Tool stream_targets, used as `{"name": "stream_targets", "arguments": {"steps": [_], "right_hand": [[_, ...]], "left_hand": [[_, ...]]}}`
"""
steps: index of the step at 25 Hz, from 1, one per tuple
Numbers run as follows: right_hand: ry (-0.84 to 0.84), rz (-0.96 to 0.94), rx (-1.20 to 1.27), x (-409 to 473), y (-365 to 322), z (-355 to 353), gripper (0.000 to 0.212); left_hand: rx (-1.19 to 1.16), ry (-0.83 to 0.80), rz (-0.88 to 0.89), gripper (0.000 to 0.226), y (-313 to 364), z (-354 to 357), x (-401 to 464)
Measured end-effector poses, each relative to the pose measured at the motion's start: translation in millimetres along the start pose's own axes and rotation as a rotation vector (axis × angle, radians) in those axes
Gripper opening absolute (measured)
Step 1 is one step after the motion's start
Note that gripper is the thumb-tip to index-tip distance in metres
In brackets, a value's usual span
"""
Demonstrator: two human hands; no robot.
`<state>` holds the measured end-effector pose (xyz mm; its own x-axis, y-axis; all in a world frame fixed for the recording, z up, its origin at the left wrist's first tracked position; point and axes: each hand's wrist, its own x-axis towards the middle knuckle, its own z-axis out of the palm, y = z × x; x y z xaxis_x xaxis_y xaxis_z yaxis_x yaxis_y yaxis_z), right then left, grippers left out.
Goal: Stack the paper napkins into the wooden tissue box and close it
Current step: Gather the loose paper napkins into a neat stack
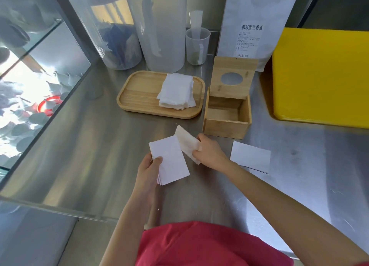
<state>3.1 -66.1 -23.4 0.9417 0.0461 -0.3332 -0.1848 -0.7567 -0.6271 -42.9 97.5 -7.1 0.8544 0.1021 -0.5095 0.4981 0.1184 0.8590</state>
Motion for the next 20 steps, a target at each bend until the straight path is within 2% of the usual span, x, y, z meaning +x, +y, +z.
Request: {"name": "stream_targets", "arguments": {"steps": [6,9,12,13,17,20], "right_hand": [[0.082,0.007,0.345,-24,13,-20,0.011],[0.127,-0.028,0.543,-37,7,-36,0.015],[0.023,-0.056,0.921,-49,2,-44,0.019],[-0.006,-0.050,0.950,-52,1,-42,0.019],[0.023,0.048,0.624,-60,-1,-23,0.022],[0.069,0.046,0.434,-60,1,-14,0.024]], "left_hand": [[0.006,-0.019,-0.023,0.020,0,7,-1],[-0.010,-0.018,-0.019,0.022,-2,10,0],[-0.055,-0.081,-0.041,0.020,-1,16,-1],[-0.083,-0.110,-0.050,0.021,0,18,-2],[-0.166,-0.190,-0.072,0.030,4,23,-3],[-0.156,-0.230,-0.076,0.033,2,25,-5]]}}
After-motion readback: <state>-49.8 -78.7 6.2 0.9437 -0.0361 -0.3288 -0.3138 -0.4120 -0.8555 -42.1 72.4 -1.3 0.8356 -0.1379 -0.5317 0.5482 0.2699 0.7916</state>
